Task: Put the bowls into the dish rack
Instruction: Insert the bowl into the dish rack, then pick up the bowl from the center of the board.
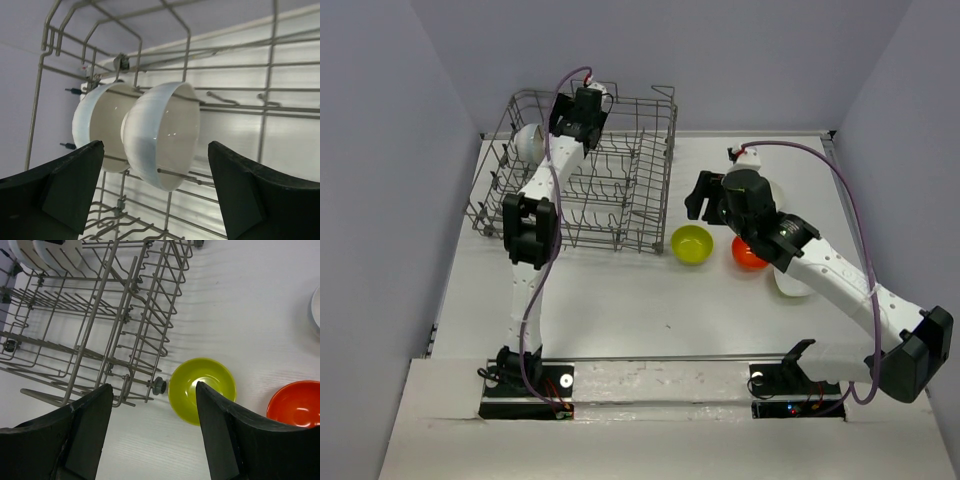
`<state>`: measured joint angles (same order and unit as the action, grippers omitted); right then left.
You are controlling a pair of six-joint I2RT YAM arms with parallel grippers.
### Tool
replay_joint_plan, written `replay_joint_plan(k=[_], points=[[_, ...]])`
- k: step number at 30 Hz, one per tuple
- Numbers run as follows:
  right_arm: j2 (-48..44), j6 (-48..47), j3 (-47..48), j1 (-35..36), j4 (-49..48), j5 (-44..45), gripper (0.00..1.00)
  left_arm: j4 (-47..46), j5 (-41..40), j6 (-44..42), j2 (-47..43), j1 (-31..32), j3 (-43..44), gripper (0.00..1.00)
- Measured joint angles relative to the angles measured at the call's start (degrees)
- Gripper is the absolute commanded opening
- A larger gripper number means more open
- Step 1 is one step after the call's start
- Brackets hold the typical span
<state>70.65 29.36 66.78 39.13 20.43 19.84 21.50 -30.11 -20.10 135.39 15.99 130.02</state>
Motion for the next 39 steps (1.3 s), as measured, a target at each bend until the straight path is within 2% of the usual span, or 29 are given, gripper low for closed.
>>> replay_joint_plan(k=[4,11,15,18,23,31,34,39], points=[[0.39,0.04,0.7,0.0,0.68,0.87,0.73,-1.44,5.62,2.95,-4.15,0.44,-1.01,0.98],[1.27,0.35,1.92,0.02,2.8,4.31,0.73,-3.17,9.16,6.71,-9.2,0.83,-1.99,0.98],[3.69,1.75,4.81,0.0,5.97,10.91,0.73,-3.67,10.67,10.84,-12.61,0.83,-6.64,0.98],[7.15,3.5,7.15,-0.85,8.39,15.58,0.74,-4.74,13.94,14.78,-17.53,0.81,-13.42,0.98],[12.26,7.02,7.3,-8.79,11.65,16.37,0.74,-8.81,18.34,21.29,-30.36,1.57,-26.4,0.98],[13.53,10.56,7.19,-23.17,12.76,16.22,0.74,-14.08,19.41,26.71,-44.17,7.56,-32.54,0.98],[16.13,11.47,6.16,-27.39,12.15,15.1,0.74,-16.9,19.65,28.11,-49.4,9.11,-38.12,0.98],[22.91,12.7,2.8,-31.63,10.64,11.91,0.73,-17.62,19.56,28.98,-51.84,9.07,-42.36,0.98]])
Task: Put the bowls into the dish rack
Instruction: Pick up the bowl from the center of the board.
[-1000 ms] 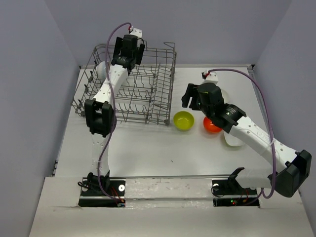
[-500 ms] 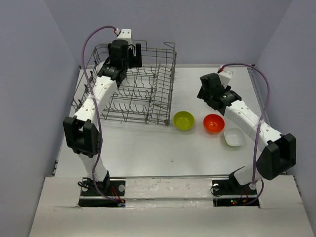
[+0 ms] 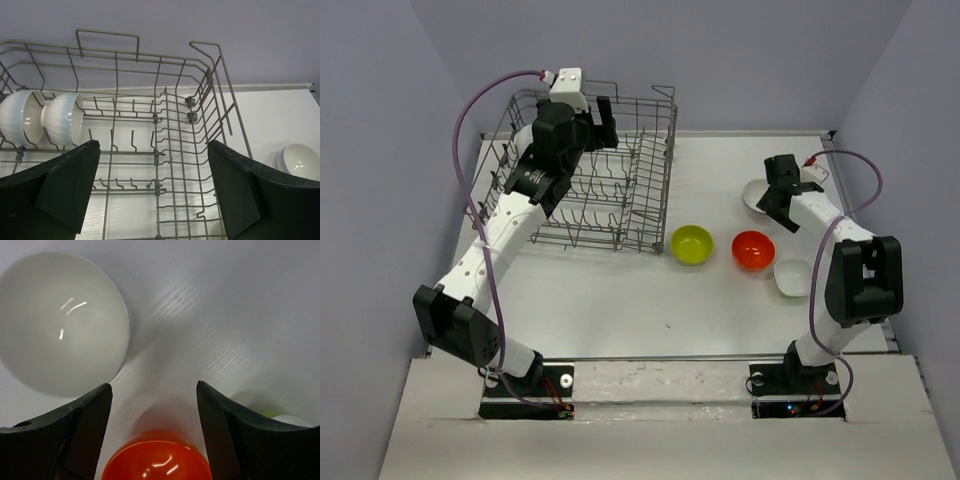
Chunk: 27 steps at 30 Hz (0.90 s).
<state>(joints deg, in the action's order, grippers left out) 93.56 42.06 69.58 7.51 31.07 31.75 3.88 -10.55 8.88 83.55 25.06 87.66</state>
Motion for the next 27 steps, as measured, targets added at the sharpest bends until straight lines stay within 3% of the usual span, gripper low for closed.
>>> replay_joint_plan(k=[6,27], points=[[5.86,1.14,-1.07,-2.01,-0.87,-2.34,0.73,-0.61,-0.07,0.0,0.0,0.22,-2.45,0.98],[6.45,1.31,1.2,-3.43,-3.23,-7.1,0.73,-1.55,-0.17,-0.52,0.0,1.05,-2.56,0.98]])
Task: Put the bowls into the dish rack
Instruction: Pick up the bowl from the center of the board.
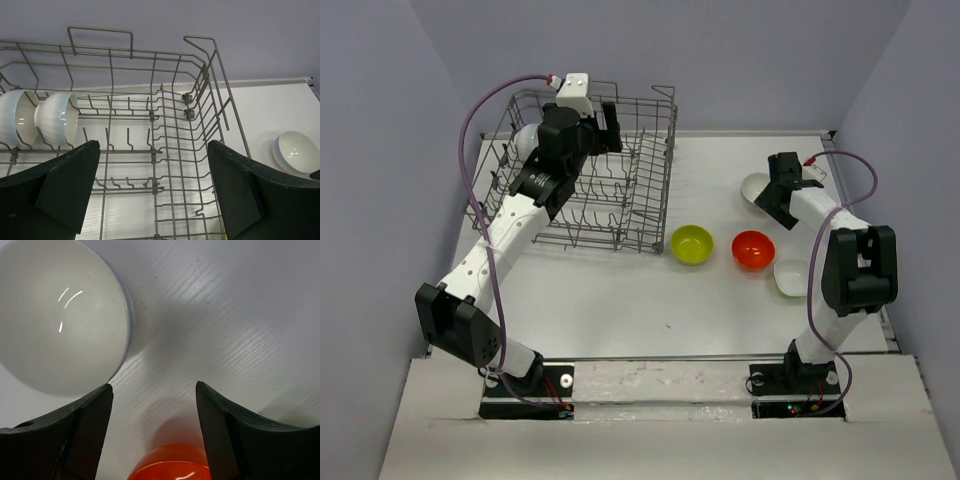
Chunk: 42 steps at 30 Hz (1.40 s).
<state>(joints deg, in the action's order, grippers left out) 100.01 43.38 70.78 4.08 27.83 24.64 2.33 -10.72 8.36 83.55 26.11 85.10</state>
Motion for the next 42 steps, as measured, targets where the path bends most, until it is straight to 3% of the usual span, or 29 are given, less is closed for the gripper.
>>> replay_joint_plan(k=[10,23,28,40,42], points=[[-1.79,-0.02,3.37,-0.37,-0.57,-0.26,0.73,0.0,0.0,-0.39,0.07,0.2,0.0,0.98],[5.11,1.11,7.41,-2.43,-1.27,-0.94,0.65,0.04,-0.42,-0.44,0.09,0.46,-0.44,0.98],[6.62,1.49,9.18,-3.39,-1.33,-1.64,0.56,0.13,-0.46,-0.44,0.09,0.46,-1.42,0.97],[10.62,1.75,10.4,-3.74,-1.46,-3.67,0.53,0.07,-0.48,-0.39,0.09,0.46,-1.51,0.97],[10.86,1.77,10.4,-3.82,-1.49,-3.91,0.48,0.09,-0.5,-0.39,0.09,0.46,-1.53,0.97]])
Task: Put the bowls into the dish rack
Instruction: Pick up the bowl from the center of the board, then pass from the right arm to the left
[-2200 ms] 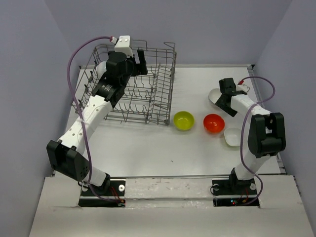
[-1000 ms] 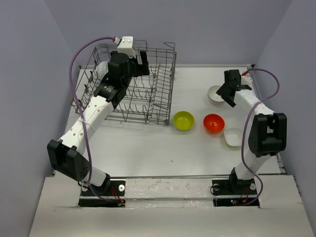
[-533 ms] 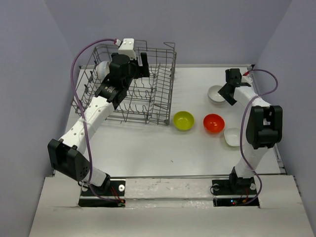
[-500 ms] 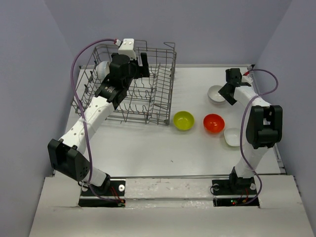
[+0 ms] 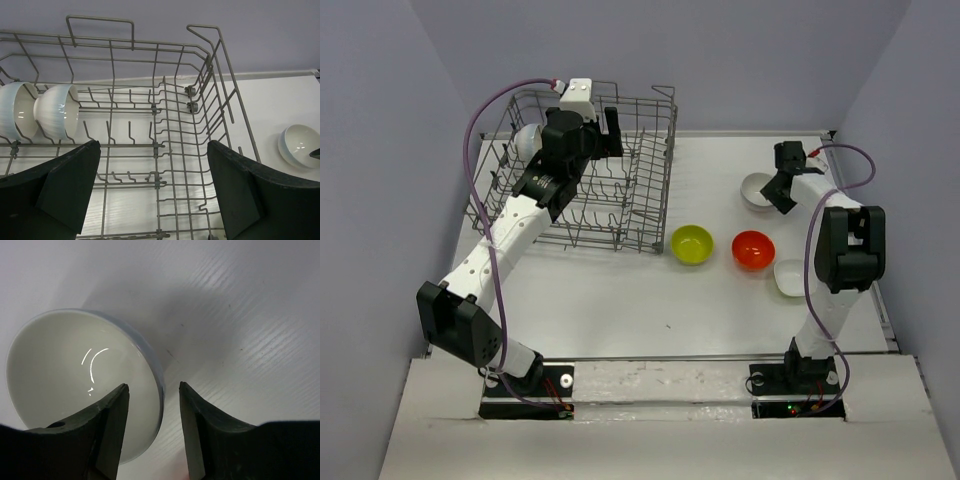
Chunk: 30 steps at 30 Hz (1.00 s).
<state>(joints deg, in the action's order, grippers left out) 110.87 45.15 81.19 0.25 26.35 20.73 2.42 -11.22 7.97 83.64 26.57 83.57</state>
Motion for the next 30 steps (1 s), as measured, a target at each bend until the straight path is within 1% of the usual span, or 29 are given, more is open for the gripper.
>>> replay_joint_plan(k=[1,2,3,5,6,8,9,15,21,25,30], points=[[0.02,0.04,0.0,-0.11,0.0,-0.15,0.47,-0.02,0.0,0.0,0.0,0.0,0.0,0.97],[0.02,0.13,0.0,-0.22,-0.07,-0.2,0.44,0.0,-0.04,0.0,0.0,0.0,0.0,0.97],[0.02,0.15,0.02,-0.31,-0.07,-0.22,0.36,0.0,-0.13,0.0,0.0,0.0,0.0,0.97],[0.02,0.35,0.04,-0.55,-0.09,-0.31,0.27,0.0,-0.26,-0.02,0.0,0.0,0.0,0.96],[0.02,0.24,0.09,-0.59,-0.04,-0.37,0.18,0.0,-0.42,-0.02,0.0,0.0,0.0,0.96],[0.02,0.24,0.11,-0.63,-0.02,-0.37,0.09,0.0,-0.59,-0.02,0.0,0.0,0.0,0.96],[0.02,0.15,0.11,-0.66,-0.02,-0.63,0.01,0.0,-0.72,-0.02,0.0,0.0,0.0,0.96],[0.02,-0.07,0.13,-1.01,0.28,-1.01,0.01,0.13,-1.03,-0.04,0.0,0.0,0.0,0.91],[-1.16,-0.39,0.13,-1.03,0.57,-1.51,0.01,2.14,-1.01,-0.04,1.33,0.13,1.36,0.91],[-5.03,-0.76,0.76,-1.03,1.84,-2.45,0.01,4.13,-1.05,-0.26,3.3,1.11,4.63,0.93],[-12.7,-1.44,3.93,-1.03,2.78,-5.4,0.01,7.72,-1.29,-1.03,6.23,3.91,13.29,0.93]])
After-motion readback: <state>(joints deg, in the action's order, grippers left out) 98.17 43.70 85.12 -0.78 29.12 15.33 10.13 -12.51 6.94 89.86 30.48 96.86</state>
